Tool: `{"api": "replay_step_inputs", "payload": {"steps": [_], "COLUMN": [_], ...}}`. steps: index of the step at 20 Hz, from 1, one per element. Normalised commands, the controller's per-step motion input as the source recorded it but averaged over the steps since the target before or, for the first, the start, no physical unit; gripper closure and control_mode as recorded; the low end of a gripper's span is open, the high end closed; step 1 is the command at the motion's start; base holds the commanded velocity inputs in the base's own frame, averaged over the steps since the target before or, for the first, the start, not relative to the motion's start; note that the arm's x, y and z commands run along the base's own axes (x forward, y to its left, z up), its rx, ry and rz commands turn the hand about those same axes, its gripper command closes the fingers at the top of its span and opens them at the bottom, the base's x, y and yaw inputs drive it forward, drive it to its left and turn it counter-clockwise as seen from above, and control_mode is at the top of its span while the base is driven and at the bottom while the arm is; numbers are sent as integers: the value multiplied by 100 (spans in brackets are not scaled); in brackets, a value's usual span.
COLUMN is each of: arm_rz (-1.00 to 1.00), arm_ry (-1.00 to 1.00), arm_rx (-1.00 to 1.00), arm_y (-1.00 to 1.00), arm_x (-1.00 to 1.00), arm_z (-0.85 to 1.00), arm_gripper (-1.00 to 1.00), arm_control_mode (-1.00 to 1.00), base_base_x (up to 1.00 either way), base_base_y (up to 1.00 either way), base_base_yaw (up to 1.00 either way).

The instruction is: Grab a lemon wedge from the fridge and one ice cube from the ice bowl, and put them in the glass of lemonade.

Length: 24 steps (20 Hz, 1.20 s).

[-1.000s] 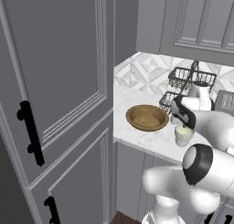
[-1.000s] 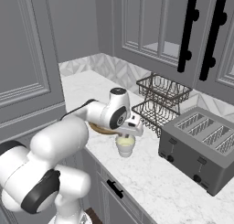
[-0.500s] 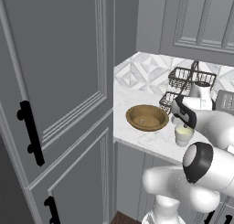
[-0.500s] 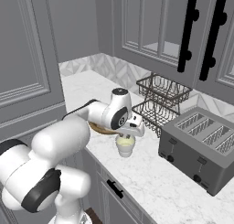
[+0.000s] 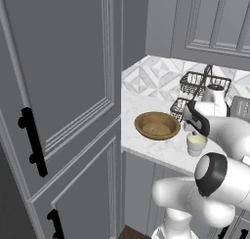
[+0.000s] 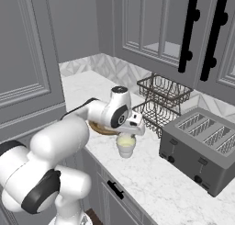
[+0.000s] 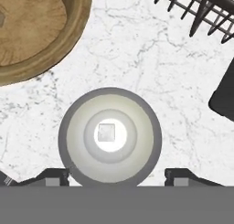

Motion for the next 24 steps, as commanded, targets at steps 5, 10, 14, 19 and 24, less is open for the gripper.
{"api": "replay_step_inputs", "payload": {"steps": [5, 10, 14, 19, 24], "arm_rz": [0, 0, 0, 0, 0], "arm_ry": [0, -7, -8, -1, -7], "arm_rx": [-1, 0, 0, 0, 0], "arm_y": [1, 31, 76, 99, 54], "arm_x": [-16, -89, -100, -95, -90], "arm_z": [29, 43, 25, 0, 27], "arm_gripper": [-100, -100, -100, -100, -100], "arm_control_mode": [-100, -100, -100, -100, -100], "base_base_x": [0, 0, 0, 0, 0], "base_base_y": [0, 0, 0, 0, 0], "base_base_yaw": [0, 0, 0, 0, 0]}}
